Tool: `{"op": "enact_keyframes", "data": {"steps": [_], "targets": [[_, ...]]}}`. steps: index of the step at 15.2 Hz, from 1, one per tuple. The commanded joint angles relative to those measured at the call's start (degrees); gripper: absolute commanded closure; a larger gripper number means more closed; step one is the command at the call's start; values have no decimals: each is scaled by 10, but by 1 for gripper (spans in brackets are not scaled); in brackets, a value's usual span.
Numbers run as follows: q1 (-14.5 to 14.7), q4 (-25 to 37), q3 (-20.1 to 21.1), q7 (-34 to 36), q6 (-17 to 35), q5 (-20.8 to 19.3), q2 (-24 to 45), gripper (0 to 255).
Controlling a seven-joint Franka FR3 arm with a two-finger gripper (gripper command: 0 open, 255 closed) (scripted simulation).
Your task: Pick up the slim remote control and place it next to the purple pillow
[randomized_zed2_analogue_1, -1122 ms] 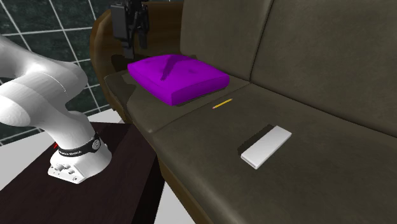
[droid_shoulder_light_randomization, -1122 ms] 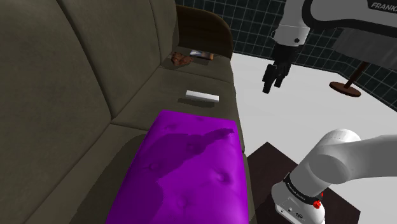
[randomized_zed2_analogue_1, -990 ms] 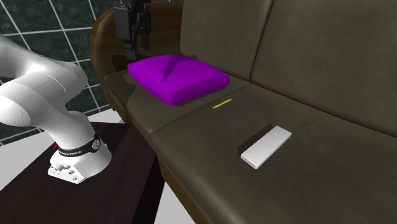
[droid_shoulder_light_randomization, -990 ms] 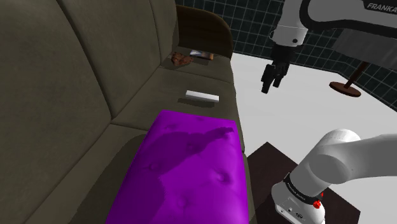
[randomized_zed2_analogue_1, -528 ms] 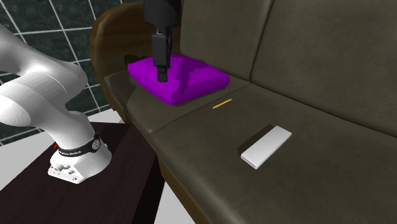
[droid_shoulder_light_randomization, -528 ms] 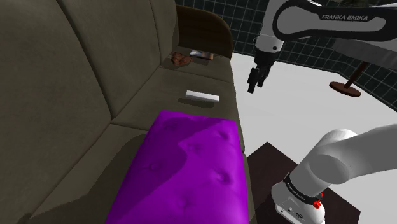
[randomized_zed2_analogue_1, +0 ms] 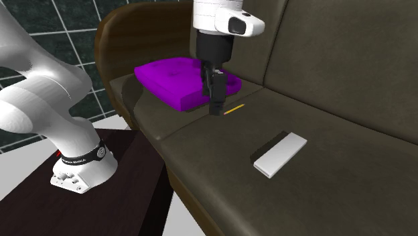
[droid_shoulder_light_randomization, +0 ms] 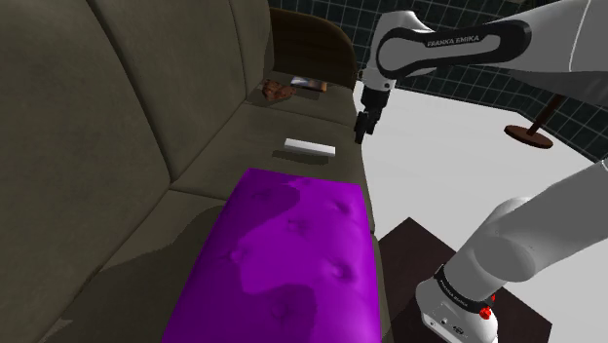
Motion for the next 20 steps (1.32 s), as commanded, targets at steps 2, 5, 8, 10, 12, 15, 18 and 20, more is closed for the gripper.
{"op": "enact_keyframes", "data": {"steps": [2, 5, 8, 10, 12, 15, 18, 20], "targets": [[2, 34, -7, -34, 35, 1, 64, 0], [3, 73, -12, -65, 63, 5, 127, 0], [4, 120, -13, -96, 85, 10, 191, 0], [3, 155, -12, -115, 96, 14, 235, 0], [3, 193, -11, -134, 104, 18, 278, 0], [1, 256, -6, -160, 111, 22, 344, 0], [-1, 329, 0, -184, 110, 25, 412, 0], [-1, 339, 1, -188, 116, 26, 427, 0]]}}
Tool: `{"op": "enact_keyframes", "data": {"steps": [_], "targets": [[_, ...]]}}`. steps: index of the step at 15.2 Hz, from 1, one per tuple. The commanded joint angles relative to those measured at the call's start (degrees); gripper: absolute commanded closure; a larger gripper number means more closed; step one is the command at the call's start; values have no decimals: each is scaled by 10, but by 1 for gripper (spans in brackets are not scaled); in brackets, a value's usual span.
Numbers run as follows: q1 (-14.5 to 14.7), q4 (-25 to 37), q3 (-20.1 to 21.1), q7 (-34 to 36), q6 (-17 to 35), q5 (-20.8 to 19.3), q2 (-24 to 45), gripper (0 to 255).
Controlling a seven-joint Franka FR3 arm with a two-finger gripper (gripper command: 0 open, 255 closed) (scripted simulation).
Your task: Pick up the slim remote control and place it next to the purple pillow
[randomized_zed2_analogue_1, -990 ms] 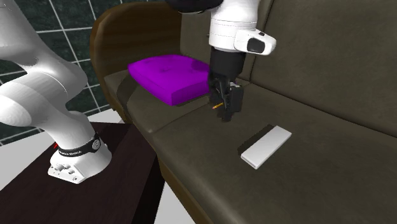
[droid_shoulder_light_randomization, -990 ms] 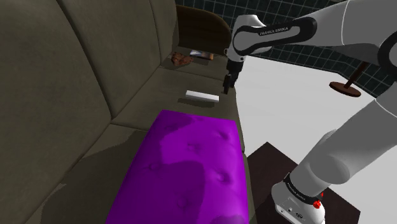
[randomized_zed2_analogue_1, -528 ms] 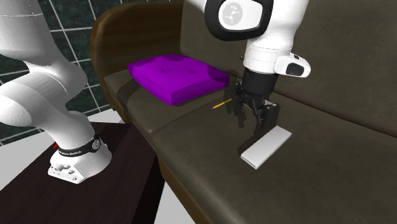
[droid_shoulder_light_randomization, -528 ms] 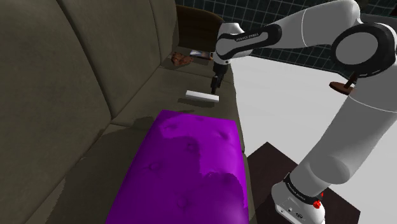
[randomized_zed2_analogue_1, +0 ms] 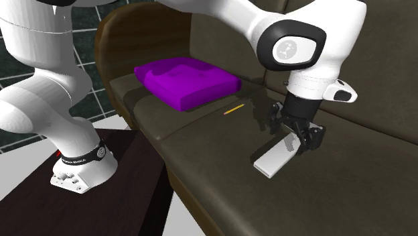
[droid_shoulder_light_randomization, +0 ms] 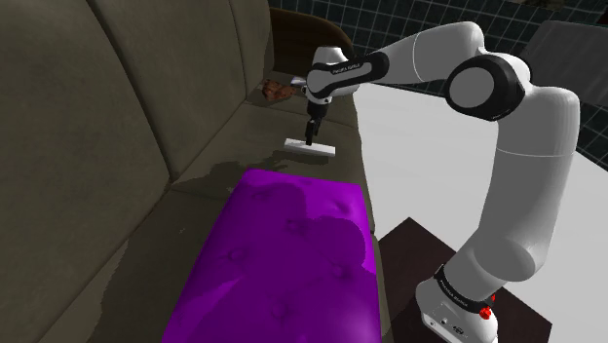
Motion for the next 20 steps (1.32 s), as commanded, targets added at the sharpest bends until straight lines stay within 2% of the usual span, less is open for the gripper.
{"op": "enact_keyframes", "data": {"steps": [1, 7, 14, 15, 20], "targets": [[1, 6, 1, -2, 8, 0, 14, 0], [0, -12, 2, -3, 44, 1, 31, 0], [0, -12, 2, -3, 44, 1, 31, 0], [0, -12, 2, -3, 44, 1, 31, 255], [0, -12, 2, -3, 44, 1, 30, 255]]}}
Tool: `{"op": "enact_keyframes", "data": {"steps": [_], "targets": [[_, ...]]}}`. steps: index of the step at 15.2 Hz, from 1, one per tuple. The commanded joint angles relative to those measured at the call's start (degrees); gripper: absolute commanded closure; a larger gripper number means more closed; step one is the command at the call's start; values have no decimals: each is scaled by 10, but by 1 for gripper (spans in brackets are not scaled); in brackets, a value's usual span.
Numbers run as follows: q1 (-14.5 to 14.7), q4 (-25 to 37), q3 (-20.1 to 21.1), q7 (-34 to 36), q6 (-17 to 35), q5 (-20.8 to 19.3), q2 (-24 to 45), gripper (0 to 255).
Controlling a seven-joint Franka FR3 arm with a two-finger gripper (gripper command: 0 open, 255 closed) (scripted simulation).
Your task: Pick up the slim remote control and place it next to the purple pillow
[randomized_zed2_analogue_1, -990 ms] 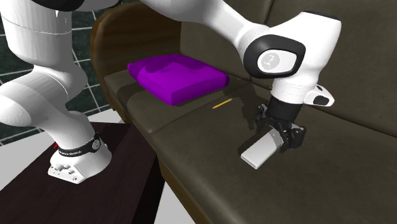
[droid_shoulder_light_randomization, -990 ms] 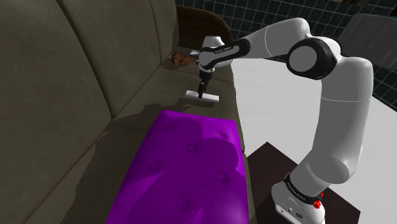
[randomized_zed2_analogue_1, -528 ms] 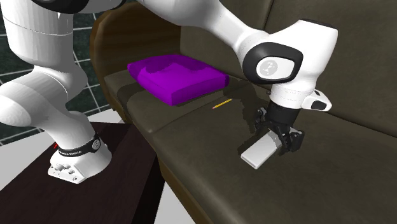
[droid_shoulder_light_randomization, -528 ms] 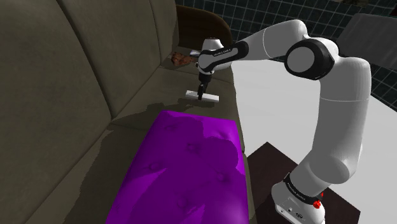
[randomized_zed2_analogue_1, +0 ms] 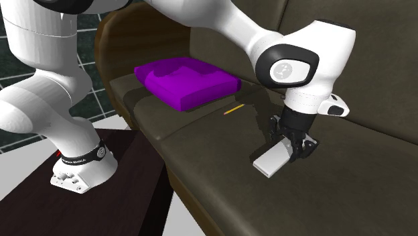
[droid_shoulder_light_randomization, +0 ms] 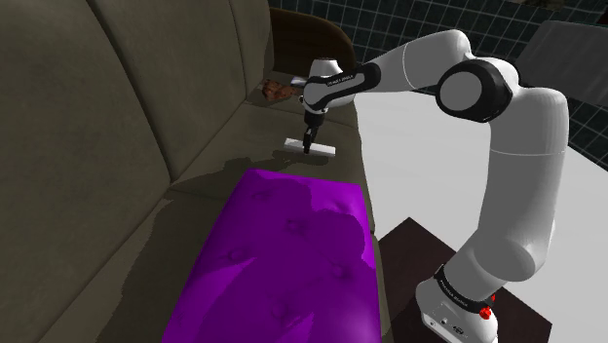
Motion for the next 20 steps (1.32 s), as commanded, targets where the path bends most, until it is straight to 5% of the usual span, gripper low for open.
{"op": "enact_keyframes", "data": {"steps": [1, 20], "targets": [[0, 0, 0, 0, 0, 0, 1, 255], [0, 59, -1, 2, -104, -2, -44, 255]]}}
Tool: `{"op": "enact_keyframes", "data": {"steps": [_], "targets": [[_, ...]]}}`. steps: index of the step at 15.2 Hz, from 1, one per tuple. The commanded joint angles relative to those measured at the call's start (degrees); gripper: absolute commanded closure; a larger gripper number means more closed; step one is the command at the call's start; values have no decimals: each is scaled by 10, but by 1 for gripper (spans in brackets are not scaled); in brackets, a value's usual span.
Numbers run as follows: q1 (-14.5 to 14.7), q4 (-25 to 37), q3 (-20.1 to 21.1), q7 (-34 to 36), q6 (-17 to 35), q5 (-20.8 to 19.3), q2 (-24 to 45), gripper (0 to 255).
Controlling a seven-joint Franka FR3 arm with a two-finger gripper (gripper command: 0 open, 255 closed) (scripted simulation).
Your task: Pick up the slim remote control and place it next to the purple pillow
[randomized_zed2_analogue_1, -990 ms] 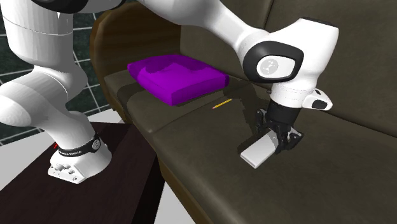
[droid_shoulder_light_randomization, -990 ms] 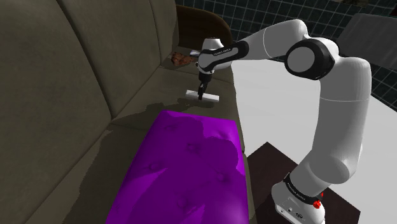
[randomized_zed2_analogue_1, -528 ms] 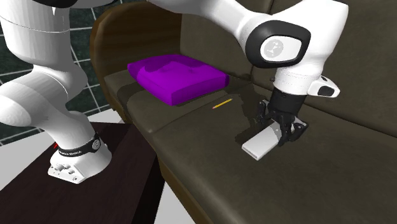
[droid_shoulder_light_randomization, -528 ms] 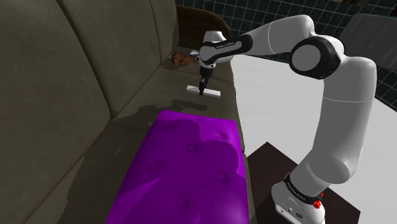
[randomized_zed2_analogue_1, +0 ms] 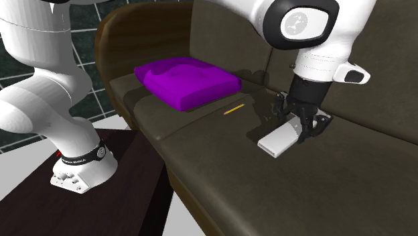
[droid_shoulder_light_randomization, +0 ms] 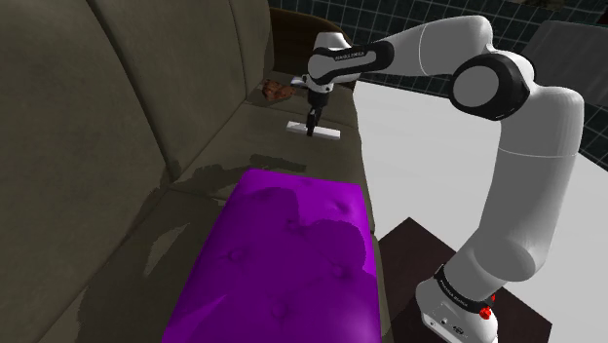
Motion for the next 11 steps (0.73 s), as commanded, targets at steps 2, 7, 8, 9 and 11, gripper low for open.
{"op": "enact_keyframes", "data": {"steps": [2, 7, 8, 9, 11], "targets": [[0, 14, 0, 0, -20, 0, -7, 255], [0, 42, 0, 0, -56, -1, -14, 255], [0, 48, 0, 0, -63, -1, -15, 255], [0, 55, 0, 0, -70, -1, -16, 255], [0, 68, 0, 0, -85, -1, -17, 255]]}}
